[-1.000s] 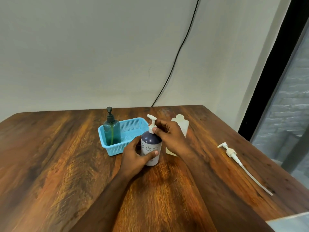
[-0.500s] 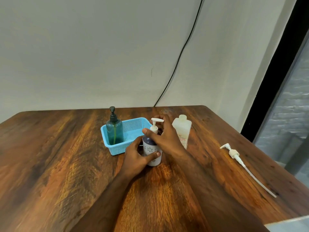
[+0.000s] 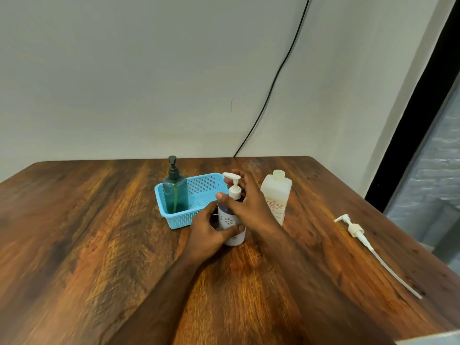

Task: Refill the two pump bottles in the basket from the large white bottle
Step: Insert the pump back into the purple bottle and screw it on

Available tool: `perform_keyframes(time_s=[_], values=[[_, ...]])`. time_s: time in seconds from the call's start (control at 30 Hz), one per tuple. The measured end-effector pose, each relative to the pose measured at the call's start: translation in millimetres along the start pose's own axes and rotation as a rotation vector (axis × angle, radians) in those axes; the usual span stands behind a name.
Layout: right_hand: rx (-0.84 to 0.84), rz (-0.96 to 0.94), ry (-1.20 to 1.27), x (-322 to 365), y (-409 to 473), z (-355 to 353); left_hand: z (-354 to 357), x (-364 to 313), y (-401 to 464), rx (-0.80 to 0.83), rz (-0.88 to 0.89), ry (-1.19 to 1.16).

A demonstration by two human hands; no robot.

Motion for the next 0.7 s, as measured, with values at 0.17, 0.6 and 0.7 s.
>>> perform_keyframes(time_s=[0.17, 0.6, 0.7], values=[[-0.064, 0.029, 0.184, -17, -7, -7, 0, 6, 3, 0.005, -0.016, 0.029], [0.082, 0.046, 0.133, -11, -3, -3, -6, 8, 8, 0.102, -0.017, -0.019], [-0.038, 0.041, 0.057, -12, -2, -10, -7, 9, 9, 0.121, -0.026, -0.036]])
Point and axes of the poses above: each hand's wrist, its own y-axis towards the middle knuckle, its own z-axis out of the palm, x = y × z, the point moved 3 cm from there along y, towards the middle knuckle, and after that the axes turned 3 degrees about x, right-handed, at the moved point
